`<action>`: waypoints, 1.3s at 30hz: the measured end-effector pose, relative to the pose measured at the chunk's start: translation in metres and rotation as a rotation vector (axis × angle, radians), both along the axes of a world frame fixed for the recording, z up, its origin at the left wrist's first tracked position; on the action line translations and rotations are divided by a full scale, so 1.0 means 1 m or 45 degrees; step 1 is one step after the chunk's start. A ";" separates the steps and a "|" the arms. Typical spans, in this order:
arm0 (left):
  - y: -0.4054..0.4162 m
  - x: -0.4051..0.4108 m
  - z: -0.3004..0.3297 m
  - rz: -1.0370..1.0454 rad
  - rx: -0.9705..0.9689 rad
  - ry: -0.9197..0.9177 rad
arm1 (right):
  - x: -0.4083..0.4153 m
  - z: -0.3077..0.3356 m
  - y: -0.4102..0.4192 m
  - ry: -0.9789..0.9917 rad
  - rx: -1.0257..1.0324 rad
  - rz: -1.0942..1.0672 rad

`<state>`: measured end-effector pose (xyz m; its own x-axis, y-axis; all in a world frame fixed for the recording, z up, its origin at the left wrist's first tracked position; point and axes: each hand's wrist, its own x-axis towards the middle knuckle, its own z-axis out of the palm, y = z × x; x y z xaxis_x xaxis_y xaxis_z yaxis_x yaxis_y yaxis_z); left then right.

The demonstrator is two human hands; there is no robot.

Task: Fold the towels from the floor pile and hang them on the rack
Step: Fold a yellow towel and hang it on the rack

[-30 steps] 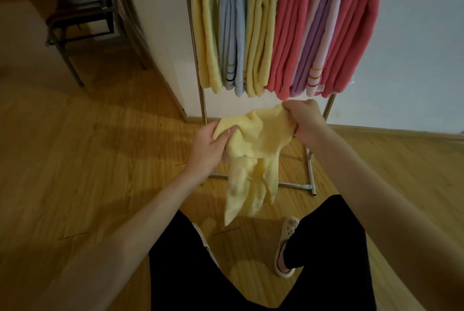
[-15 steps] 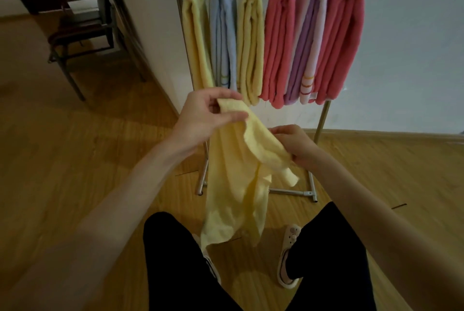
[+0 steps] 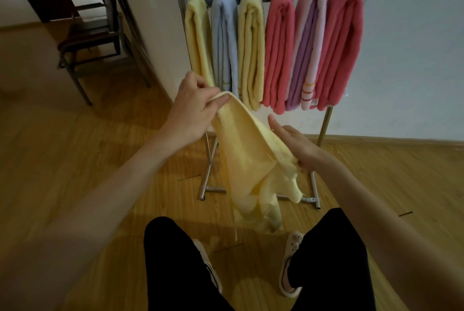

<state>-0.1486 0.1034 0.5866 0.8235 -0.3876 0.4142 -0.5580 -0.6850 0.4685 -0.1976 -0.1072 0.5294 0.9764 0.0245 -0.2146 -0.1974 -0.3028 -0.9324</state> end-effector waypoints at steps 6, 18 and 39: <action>-0.016 0.006 0.009 -0.004 -0.442 0.194 | 0.000 0.002 -0.003 -0.204 0.094 0.190; -0.032 -0.005 0.011 -0.095 -0.697 0.141 | -0.005 -0.006 -0.003 -0.671 -0.704 0.047; 0.019 0.017 -0.002 0.231 -0.956 0.433 | -0.011 -0.064 -0.047 -0.265 0.047 -0.517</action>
<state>-0.1314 0.1226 0.5849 0.9730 0.0422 0.2269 -0.2152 -0.1898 0.9580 -0.2089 -0.1543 0.4652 0.9308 -0.3651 -0.0188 -0.1002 -0.2053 -0.9736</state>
